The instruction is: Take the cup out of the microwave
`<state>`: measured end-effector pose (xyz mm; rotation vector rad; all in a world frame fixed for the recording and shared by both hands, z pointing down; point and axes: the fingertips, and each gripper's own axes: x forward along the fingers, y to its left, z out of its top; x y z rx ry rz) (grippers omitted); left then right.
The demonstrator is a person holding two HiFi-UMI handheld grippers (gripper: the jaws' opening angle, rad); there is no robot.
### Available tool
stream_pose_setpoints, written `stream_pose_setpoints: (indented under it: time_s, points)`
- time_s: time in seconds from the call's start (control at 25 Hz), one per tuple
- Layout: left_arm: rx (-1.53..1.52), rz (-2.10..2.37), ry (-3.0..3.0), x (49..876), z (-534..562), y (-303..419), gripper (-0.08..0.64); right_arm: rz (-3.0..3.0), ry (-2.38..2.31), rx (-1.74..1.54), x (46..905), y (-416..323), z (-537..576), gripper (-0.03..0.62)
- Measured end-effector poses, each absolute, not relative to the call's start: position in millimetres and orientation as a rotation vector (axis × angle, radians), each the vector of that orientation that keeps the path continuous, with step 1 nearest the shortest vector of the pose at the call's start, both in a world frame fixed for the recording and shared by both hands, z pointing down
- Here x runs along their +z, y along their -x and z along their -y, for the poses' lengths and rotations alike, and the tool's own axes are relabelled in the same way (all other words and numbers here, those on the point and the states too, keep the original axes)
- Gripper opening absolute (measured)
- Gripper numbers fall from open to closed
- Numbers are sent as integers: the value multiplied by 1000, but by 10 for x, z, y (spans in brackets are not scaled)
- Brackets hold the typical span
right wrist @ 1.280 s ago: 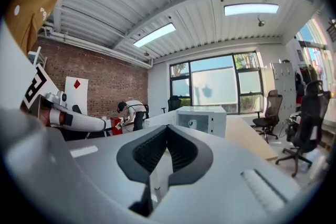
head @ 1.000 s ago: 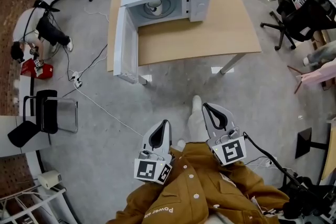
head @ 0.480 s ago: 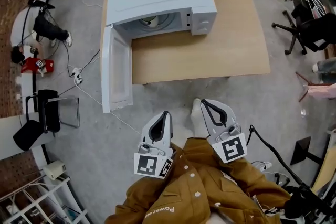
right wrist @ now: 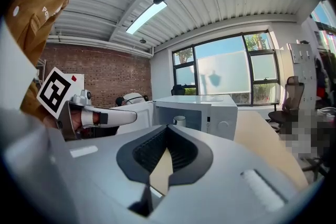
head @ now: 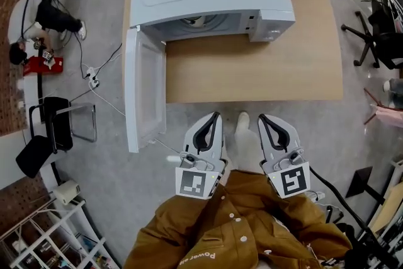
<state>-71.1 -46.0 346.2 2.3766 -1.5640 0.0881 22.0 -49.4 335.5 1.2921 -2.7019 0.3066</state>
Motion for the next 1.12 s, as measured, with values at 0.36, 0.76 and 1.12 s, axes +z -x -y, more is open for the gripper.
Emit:
stream_pose_setpoints:
  time_s: [0.36, 0.76, 1.12]
  points:
    - [42, 1768, -2307, 4087, 1458, 1155, 188, 2621, -1265, 378, 3963, -55, 745, 6]
    - [96, 1862, -2296, 4734, 2465, 1513, 317, 2578, -1322, 373, 4596, 8, 976, 6]
    - [134, 1876, -2249, 5001, 3032, 1559, 362, 2593, -1342, 385, 4546, 128, 1154, 6]
